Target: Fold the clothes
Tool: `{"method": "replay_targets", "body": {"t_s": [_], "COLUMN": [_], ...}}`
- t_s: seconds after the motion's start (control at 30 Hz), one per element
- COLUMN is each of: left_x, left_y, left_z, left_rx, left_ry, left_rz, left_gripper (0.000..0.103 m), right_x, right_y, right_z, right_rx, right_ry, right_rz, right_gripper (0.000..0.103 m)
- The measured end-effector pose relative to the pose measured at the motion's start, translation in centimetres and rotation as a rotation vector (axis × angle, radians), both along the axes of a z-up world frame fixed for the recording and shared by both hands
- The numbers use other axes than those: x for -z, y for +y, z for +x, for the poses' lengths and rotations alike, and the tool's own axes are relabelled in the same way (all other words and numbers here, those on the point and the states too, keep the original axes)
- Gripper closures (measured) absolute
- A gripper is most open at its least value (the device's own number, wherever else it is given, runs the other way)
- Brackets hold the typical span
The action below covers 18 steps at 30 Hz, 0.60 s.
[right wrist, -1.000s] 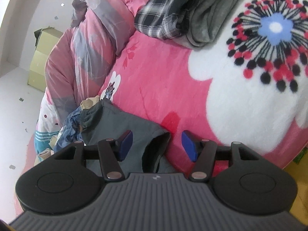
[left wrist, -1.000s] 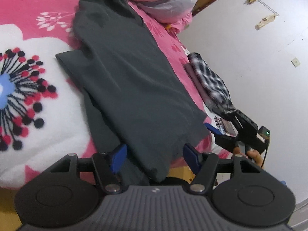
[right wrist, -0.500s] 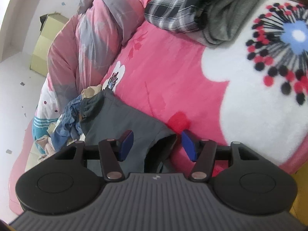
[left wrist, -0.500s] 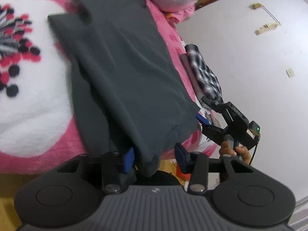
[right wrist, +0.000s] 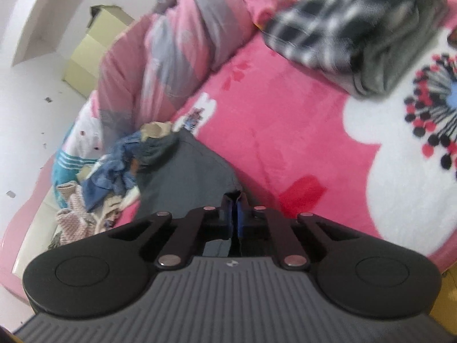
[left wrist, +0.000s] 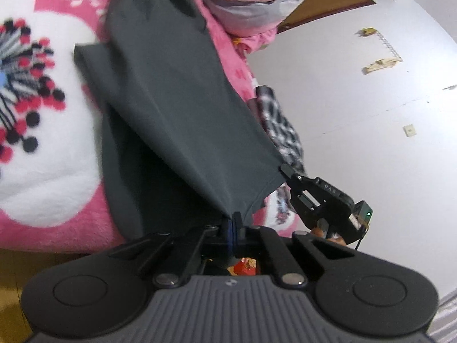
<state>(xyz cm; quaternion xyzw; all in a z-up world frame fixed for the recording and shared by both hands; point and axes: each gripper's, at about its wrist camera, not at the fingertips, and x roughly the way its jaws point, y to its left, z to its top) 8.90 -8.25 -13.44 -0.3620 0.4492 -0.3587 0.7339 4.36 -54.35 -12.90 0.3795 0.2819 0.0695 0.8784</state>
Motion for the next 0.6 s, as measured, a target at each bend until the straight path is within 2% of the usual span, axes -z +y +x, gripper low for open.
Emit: {"method": "replay_targets", "body": {"t_s": [0.1, 0.27, 0.43, 0.53, 0.6], "left_x": [-0.3, 0.8, 0.6, 1.6, 2.5], "left_y": [0.7, 1.0, 0.4, 0.0, -0.1], "left_z": [-0.6, -1.0, -1.3, -1.0, -0.8], "left_rx": [0.001, -0.005, 0.013, 0.018, 0.015], "left_ry": [-0.022, 0.017, -0.009, 0.005, 0.028], "left_rz": [0.028, 0.102, 0.129, 0.155, 0.162], "left_gripper": [0.103, 0.103, 0.103, 0.103, 0.103], "right_x": [-0.5, 1.0, 0.8, 1.8, 2.3], "right_y": [0.2, 0.4, 0.7, 0.5, 0.3], "right_z": [-1.4, -2.0, -3.0, -3.1, -3.3], "right_rx": [-0.006, -0.001, 0.007, 0.034, 0.056], "right_ry": [-0.014, 0.039, 0.031, 0.068, 0.078], "right_rz": [-0.035, -0.052, -0.109, -0.141, -0.129], "right_gripper": [0.101, 0.102, 0.102, 0.102, 0.102]}}
